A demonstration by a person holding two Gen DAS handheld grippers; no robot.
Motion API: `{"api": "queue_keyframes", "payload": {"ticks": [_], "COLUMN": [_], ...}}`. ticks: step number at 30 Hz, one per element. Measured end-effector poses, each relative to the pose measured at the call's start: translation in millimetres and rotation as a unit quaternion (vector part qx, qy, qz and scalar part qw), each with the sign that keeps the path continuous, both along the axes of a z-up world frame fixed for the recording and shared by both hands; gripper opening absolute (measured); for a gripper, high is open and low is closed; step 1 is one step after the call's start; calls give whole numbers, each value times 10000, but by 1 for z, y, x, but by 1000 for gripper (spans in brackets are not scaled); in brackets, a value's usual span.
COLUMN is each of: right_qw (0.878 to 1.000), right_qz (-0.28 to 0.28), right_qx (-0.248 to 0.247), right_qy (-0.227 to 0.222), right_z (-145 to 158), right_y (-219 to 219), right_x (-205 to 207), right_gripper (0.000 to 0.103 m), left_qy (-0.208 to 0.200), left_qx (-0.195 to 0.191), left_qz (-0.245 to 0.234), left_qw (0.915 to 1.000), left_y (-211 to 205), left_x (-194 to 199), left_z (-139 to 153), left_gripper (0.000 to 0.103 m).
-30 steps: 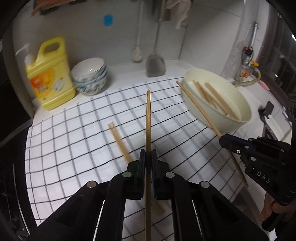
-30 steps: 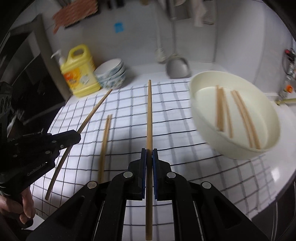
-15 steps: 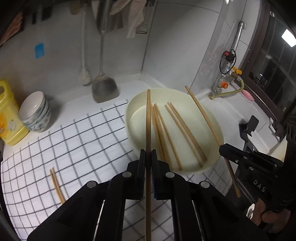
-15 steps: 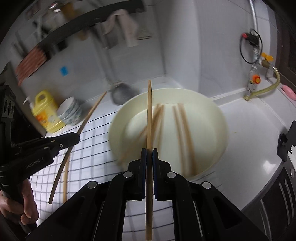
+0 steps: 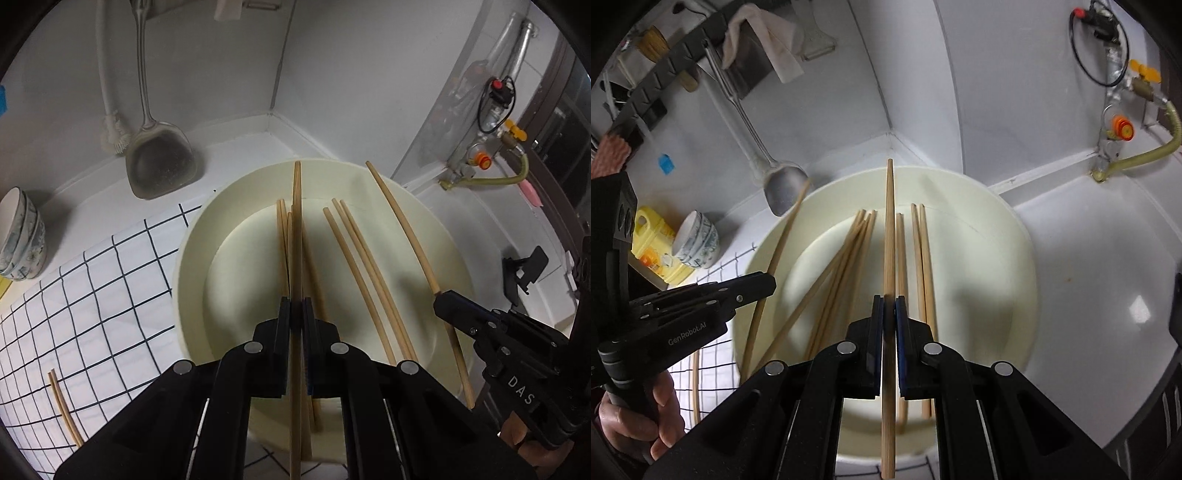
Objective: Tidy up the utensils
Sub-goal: 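Carry the chopstick over the cream basin with the right tool, then open the right tool to release the chopstick into the basin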
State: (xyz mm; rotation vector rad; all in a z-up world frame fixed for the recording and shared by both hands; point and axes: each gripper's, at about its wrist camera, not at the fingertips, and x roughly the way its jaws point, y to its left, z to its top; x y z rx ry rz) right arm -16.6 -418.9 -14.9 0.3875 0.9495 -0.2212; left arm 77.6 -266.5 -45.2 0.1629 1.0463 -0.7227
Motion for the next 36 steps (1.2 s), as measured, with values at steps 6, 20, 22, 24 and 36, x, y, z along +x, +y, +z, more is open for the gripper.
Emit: {"api": "queue_keyframes", "payload": {"ticks": [6,20,22,24,36], "right_qw": [9998,9990,9990,9989,9994], "right_qz": [22,-27,-14,-29,-157], "right_qx": [148,275,257,252,-50], "right_qy": [121,348,368,395,294], "right_z": [-16,-38,-40,-40,-20], "right_y": [-10,-23,-23,-22,-16], "right_x": [15,32,33,33,16], "right_gripper": [6,6,6,6,40], "left_qy": [176,251,277,257,-321], "left_qx": [122,380,410,458,344], "left_qz": [70,183,197,261,751], "left_qw": [9997,9988,9986,9983,9961], "left_y": [-19,-41,-42,-41,7], "left_x": [17,32,33,35,27], "left_z": [-15,-39,-41,-42,5], "left_gripper": [7,8,8,9,81]}}
